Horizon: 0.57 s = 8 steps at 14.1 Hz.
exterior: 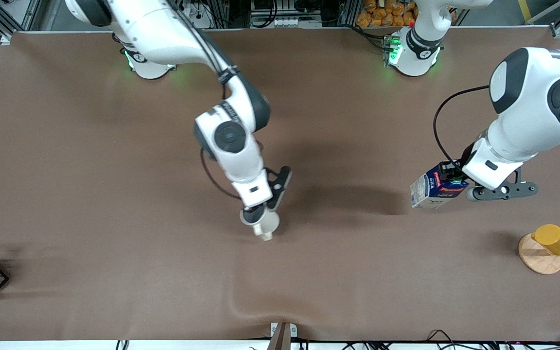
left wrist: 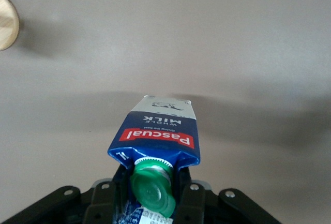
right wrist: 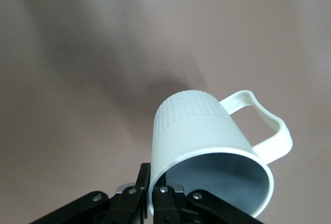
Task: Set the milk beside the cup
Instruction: 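Carry the white mug to the table center with the right gripper and lower it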
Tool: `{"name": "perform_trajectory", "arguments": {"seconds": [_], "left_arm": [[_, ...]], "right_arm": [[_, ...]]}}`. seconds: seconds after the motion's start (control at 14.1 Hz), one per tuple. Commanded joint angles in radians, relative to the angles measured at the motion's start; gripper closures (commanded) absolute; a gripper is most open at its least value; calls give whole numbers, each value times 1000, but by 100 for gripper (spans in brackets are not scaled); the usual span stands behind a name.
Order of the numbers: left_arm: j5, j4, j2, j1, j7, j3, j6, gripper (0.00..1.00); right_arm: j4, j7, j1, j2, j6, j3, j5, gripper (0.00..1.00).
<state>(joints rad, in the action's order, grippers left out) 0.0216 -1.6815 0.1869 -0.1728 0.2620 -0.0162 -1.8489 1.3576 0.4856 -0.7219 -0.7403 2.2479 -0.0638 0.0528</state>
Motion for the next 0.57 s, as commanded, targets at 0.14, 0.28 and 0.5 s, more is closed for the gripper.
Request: {"name": "perform_trajectory", "arguments": {"seconds": [0.14,0.28,0.5], "left_arm": [[4,65,-1,3,19,-28,79,92],[4,65,-1,4,20,-47,80,91],[1,66,-1,2,23,-74,85,90]], "right_arm": [[-15,-344,-71,-48,6,-13,1,100],[-18,-410,-93,-54,9,-11,1,100],[-37,-423,-100,-71,10,-11,1,100]]}}
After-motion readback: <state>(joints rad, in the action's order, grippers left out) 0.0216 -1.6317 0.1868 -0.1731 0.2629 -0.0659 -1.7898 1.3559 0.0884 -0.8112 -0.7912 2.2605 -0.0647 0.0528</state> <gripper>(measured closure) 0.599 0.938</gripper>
